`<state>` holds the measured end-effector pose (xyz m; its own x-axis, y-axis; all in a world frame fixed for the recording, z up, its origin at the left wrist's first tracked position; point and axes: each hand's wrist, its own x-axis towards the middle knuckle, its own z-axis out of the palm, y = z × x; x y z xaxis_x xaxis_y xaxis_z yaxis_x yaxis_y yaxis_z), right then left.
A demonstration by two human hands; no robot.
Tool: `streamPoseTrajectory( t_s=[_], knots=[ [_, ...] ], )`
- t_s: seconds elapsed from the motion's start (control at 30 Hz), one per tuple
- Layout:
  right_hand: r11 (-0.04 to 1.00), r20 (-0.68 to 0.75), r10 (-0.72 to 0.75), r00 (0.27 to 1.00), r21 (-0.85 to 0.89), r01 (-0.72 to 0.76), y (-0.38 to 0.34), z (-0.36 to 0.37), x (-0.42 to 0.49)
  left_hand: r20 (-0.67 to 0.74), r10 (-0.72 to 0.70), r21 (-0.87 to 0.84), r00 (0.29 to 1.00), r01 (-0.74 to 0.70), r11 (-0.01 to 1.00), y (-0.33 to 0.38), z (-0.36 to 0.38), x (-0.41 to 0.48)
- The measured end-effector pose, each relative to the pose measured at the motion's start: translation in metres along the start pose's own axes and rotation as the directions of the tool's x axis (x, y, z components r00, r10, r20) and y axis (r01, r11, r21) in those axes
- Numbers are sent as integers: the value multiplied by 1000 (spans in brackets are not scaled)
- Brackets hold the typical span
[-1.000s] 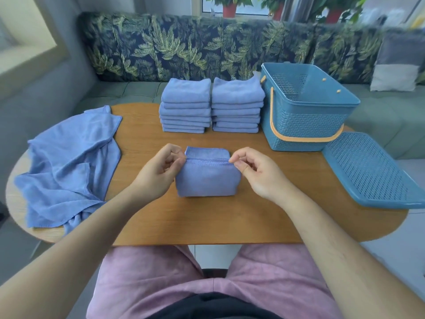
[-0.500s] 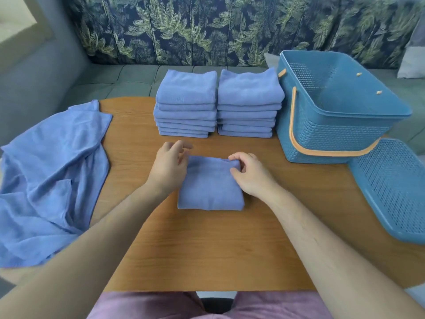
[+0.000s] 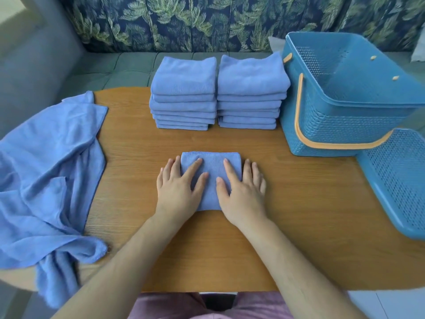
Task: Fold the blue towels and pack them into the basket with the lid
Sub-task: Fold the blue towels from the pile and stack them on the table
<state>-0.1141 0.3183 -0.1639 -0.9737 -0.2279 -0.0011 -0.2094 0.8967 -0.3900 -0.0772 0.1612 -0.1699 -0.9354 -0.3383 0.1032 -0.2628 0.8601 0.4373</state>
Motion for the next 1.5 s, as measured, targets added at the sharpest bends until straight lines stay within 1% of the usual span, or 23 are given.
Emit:
streamPoseTrajectory(
  t_s=[0.13,0.27,0.33,0.4,0.53,0.6,0.67,0.73,0.77,0.83,0.87,0.9,0.93,1.0,1.03,1.07,1.1,1.17,1.23,1.3,1.33,1.4,1.5],
  knots=[
    [977,-136,-57,989,195,83,-6,-1,-8,-42,52,-145,998,-58,988,2,-7,-6],
    [863,-160,-47,986,490,121,-16,-20,-18,-116,118,-411,986,-155,898,10,-27,-8],
    [819,-189,-63,980,551,159,-26,-39,-12,-152,110,-473,982,-170,865,20,-49,3],
    [810,-226,-93,970,550,205,-43,-67,9,-193,134,-479,972,-212,852,29,-78,29],
    [848,-253,-202,946,437,299,-89,-131,80,-236,173,-402,956,-258,879,40,-139,118],
    [877,-235,-226,945,374,302,-113,-156,122,-240,181,-372,954,-263,890,42,-162,168],
    [902,-193,-226,955,328,280,-133,-167,164,-204,168,-336,964,-230,913,39,-174,215],
    [941,-102,-187,977,266,208,-141,-160,199,-130,148,-289,980,-180,940,31,-169,250],
    [967,-19,-154,988,200,155,-140,-149,211,-73,136,-252,988,-151,956,25,-159,260],
    [996,144,-81,986,-12,83,-135,-125,222,59,81,-129,995,-73,989,15,-131,265],
    [991,176,-57,983,-113,78,-132,-115,225,78,47,-51,996,-43,998,11,-120,265],
    [977,160,-59,985,-193,90,-131,-111,229,50,36,12,998,-37,999,9,-114,265],
    [957,98,-101,990,-263,123,-133,-113,233,-9,63,66,998,-63,996,10,-113,267],
    [903,-47,-261,964,-365,227,-143,-127,241,-143,202,156,969,-179,971,17,-122,275],
    [888,-85,-327,941,-369,275,-148,-131,247,-175,243,166,954,-215,962,20,-126,279],
    [882,-78,-358,930,-355,310,-149,-128,252,-167,261,172,951,-233,957,18,-126,282],
    [886,-34,-357,933,-331,326,-149,-120,255,-124,263,157,957,-243,957,13,-120,283],
    [895,109,-296,949,-314,315,-142,-89,253,49,250,119,967,-254,960,-4,-98,276],
    [899,167,-253,953,-323,295,-135,-64,250,110,204,91,973,-214,973,-22,-81,269],
    [895,161,-237,958,-347,280,-137,-61,254,113,119,50,986,-125,991,-21,-80,272],
    [892,169,-238,956,-352,284,-139,-67,255,115,113,53,987,-120,991,-16,-85,273],
    [872,169,-264,950,-379,310,-142,-85,250,88,157,76,984,-164,983,-3,-100,265],
    [847,21,-379,925,-393,357,-150,-107,221,-39,215,14,976,-214,977,-2,-123,243]
  ],
)
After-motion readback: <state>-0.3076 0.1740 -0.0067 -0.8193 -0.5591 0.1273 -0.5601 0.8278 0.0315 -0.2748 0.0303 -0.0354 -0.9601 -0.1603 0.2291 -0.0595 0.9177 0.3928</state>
